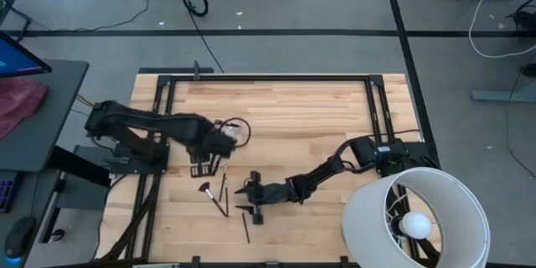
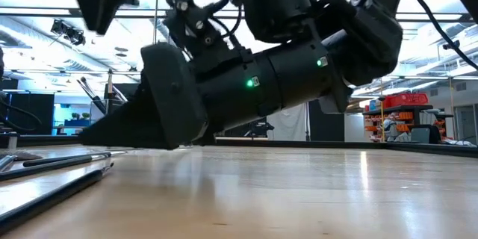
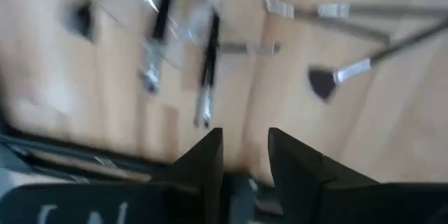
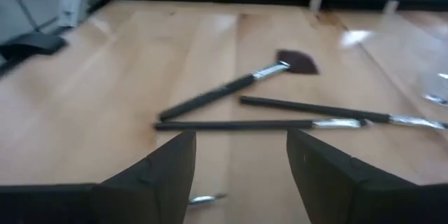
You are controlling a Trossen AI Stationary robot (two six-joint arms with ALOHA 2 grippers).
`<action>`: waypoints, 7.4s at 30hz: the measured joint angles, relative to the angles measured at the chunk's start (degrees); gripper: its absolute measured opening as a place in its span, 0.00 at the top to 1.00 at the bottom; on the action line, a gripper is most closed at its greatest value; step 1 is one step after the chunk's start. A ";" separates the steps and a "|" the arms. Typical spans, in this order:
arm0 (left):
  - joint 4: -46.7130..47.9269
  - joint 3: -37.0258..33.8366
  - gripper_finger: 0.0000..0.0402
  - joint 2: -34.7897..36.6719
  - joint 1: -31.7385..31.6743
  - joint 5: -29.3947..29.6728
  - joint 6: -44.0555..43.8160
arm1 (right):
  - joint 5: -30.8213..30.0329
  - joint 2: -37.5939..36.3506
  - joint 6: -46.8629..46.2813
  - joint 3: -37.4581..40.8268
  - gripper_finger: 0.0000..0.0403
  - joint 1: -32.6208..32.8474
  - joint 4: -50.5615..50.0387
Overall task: Put items in baskets/containers
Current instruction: Put the highlighter brush into the middle section of the transparent organizer, then put the eyeshadow brush into the left section of the transparent organizer
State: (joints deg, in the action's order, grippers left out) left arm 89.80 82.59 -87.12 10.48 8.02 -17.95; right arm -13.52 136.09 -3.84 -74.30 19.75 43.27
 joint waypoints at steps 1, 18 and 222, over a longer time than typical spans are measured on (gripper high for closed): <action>-0.40 0.84 0.71 0.93 1.81 2.79 -1.33 | 0.48 -0.01 -0.02 0.00 0.43 0.22 0.28; -62.16 -36.71 0.71 10.48 28.94 13.00 -4.99 | 1.03 -0.02 -1.26 0.00 0.43 2.33 0.04; -12.50 10.75 0.58 -1.76 -8.02 17.61 18.16 | -16.46 -68.54 -26.49 51.60 0.49 -64.03 -75.67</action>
State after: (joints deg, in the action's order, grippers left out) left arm 77.30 93.34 -88.88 2.46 25.63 0.21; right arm -29.98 67.55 -30.34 -22.70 -44.28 -32.40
